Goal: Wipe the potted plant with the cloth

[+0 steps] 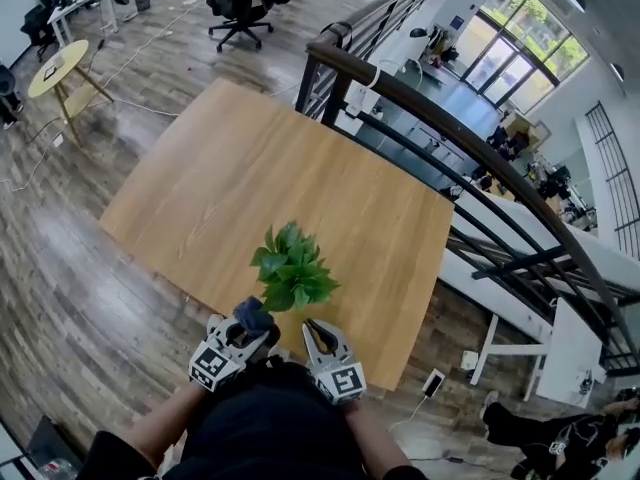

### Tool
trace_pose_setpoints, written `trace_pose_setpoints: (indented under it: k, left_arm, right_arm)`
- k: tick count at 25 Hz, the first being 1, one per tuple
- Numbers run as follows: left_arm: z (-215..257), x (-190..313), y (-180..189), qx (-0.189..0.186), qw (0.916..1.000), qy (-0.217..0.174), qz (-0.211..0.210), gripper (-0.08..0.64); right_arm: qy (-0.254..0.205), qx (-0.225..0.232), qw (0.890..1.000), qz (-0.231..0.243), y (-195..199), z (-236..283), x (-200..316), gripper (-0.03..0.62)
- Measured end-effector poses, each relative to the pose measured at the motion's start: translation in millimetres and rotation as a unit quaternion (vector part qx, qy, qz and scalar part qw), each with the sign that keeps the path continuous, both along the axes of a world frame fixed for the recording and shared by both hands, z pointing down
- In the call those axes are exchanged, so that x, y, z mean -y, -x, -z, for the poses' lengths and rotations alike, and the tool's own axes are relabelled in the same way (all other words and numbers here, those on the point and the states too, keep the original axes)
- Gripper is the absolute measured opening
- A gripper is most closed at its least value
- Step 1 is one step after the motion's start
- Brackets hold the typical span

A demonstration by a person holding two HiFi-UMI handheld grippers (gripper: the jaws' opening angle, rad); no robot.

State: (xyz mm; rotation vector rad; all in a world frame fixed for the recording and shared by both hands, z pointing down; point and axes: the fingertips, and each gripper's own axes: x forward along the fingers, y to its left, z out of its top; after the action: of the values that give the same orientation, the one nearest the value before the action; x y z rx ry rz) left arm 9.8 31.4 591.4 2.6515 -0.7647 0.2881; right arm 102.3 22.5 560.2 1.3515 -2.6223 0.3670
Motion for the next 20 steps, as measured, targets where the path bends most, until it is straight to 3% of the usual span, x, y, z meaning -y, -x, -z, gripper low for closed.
trace_pose_setpoints:
  k: [5, 8, 11, 15, 20]
  left_arm:
    - [33, 18, 0, -0.025, 0.9984, -0.051, 0.008, 0.144]
    - [59, 20, -7, -0.034, 0.9962, -0.079, 0.016, 0.146]
    - [88, 19, -14, -0.031, 0.9935, -0.110, 0.004, 0.144]
    - [114, 18, -33, -0.062, 0.9925, -0.106, 0.002, 0.145]
    - [130, 23, -42, -0.069, 0.9906, -0.118, 0.013, 0.144]
  right_arm:
    - [-0.085, -0.039, 0.996, -0.002, -2, 59, 8, 0.037]
    - [-0.147, -0.062, 0.987, -0.012, -9, 100, 7, 0.037]
    - [-0.180, -0.064, 0.981, -0.020, -8, 126, 10, 0.031]
    - [-0.164, -0.014, 0.984, -0.074, -18, 144, 14, 0.023]
    - [-0.141, -0.025, 0.983, -0.115, -29, 145, 19, 0.018]
